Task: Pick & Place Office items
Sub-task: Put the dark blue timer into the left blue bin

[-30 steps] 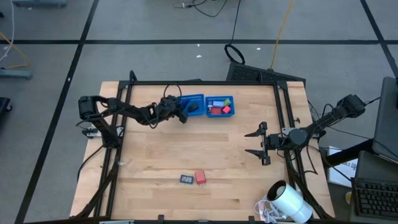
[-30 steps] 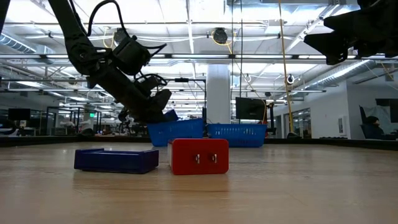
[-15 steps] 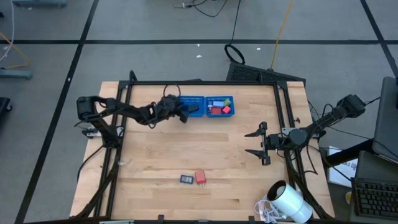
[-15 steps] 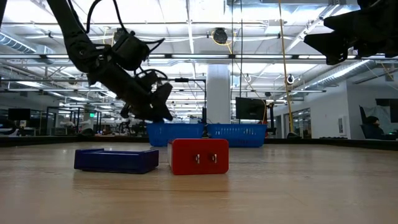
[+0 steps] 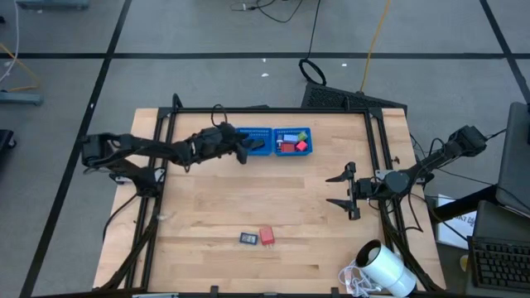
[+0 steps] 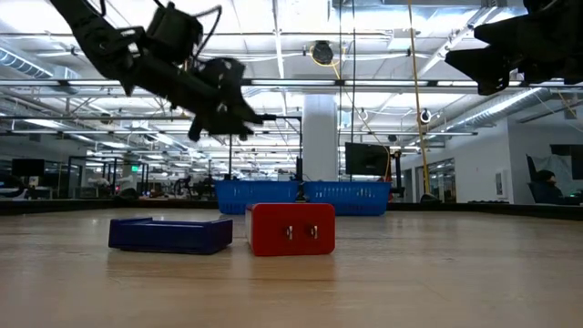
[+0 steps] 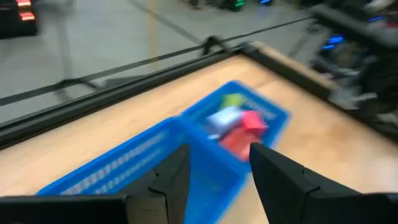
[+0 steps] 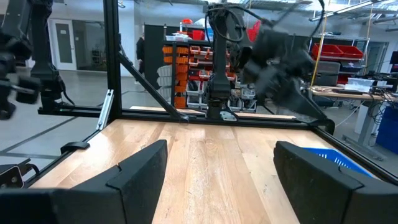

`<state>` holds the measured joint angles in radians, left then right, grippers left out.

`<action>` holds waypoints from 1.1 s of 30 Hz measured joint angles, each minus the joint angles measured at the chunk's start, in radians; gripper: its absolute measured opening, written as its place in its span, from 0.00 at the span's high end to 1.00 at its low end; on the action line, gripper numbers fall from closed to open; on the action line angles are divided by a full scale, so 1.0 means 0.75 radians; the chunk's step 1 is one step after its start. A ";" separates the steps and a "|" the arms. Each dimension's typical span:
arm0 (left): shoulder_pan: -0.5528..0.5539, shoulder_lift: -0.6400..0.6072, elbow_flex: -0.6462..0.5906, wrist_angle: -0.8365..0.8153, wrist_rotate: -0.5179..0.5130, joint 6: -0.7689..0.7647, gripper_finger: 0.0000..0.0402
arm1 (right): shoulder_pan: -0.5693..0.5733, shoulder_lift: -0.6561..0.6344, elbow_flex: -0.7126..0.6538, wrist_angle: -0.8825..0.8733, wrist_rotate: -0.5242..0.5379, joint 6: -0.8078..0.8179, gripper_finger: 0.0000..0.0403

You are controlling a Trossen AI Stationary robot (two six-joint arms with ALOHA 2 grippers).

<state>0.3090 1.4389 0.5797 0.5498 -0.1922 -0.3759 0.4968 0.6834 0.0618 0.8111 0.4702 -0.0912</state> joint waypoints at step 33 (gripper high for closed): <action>-1.217 -0.158 0.312 -0.008 0.008 0.265 0.61 | 0.000 0.000 0.000 0.000 0.000 0.000 0.30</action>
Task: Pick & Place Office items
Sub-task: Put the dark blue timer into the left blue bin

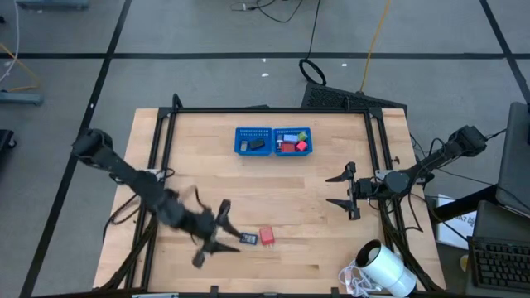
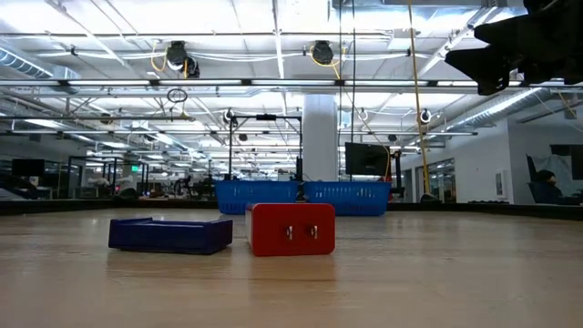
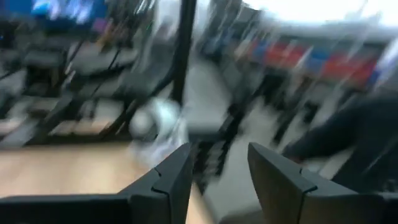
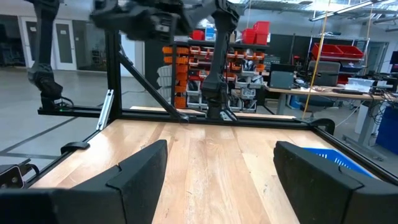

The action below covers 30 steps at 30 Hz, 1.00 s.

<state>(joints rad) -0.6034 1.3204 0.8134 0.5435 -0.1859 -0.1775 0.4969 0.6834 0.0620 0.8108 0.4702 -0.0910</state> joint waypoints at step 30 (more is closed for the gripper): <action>0.021 0.737 0.362 -1.141 -0.142 -0.431 0.20 | 0.000 0.000 0.000 0.000 0.000 0.000 0.30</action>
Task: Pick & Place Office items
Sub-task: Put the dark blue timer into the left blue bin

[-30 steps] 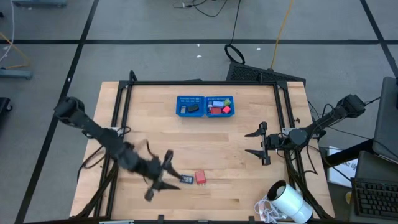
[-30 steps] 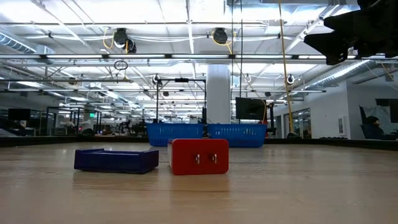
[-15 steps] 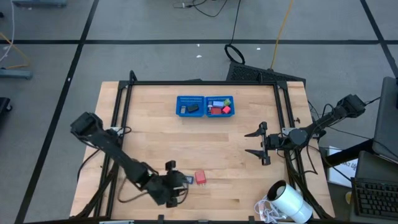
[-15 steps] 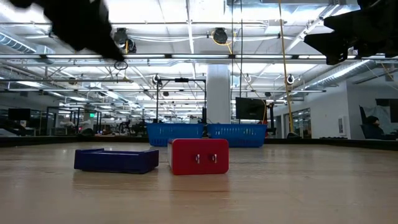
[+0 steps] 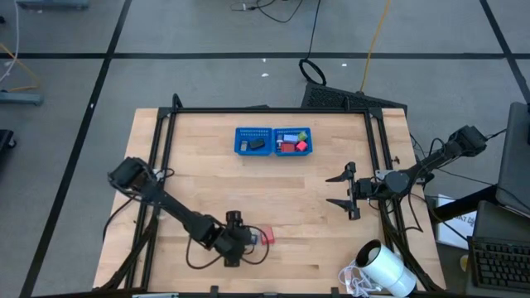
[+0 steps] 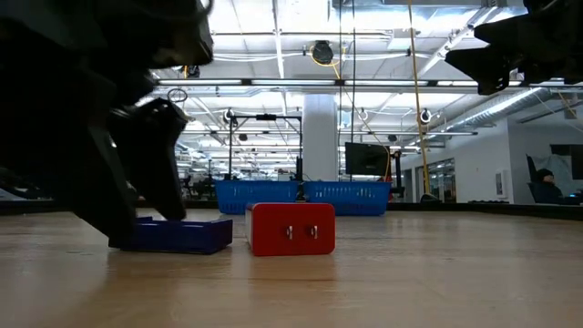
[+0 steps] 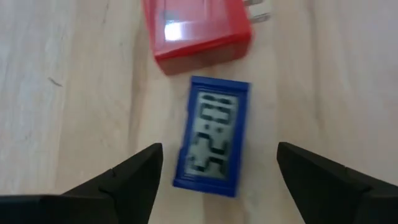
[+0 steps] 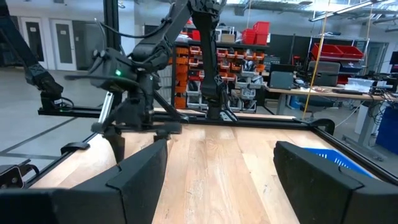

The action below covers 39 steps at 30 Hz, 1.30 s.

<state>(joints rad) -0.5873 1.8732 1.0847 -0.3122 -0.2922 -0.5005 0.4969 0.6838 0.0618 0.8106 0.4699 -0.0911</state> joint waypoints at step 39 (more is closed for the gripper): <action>0.056 0.050 0.000 0.035 0.140 0.035 0.54 | 0.000 0.000 0.000 0.001 0.000 0.000 0.30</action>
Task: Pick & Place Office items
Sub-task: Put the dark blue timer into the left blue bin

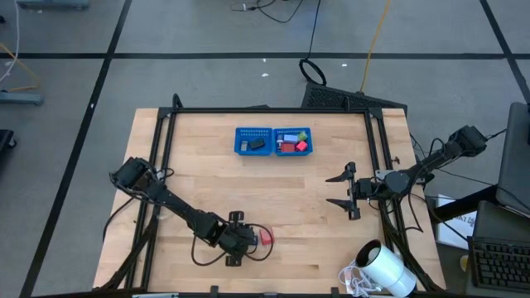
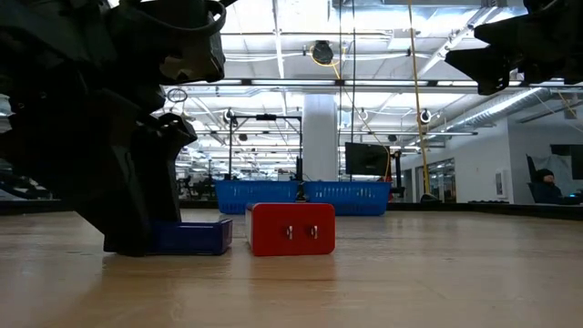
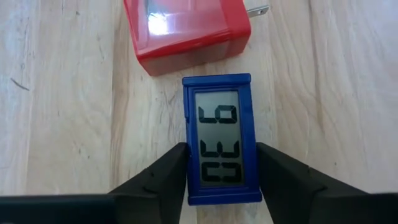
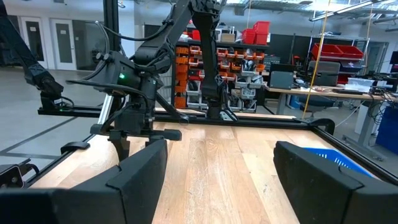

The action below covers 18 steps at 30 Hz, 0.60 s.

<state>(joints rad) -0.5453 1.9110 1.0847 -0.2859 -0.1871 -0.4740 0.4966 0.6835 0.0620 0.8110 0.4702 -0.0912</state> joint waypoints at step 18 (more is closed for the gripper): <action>0.000 0.001 0.000 0.001 -0.031 -0.014 0.52 | 0.000 0.000 0.000 0.000 0.000 0.000 0.30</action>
<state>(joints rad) -0.5453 1.9114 1.0845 -0.2855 -0.2104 -0.4842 0.4968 0.6834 0.0620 0.8108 0.4698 -0.0910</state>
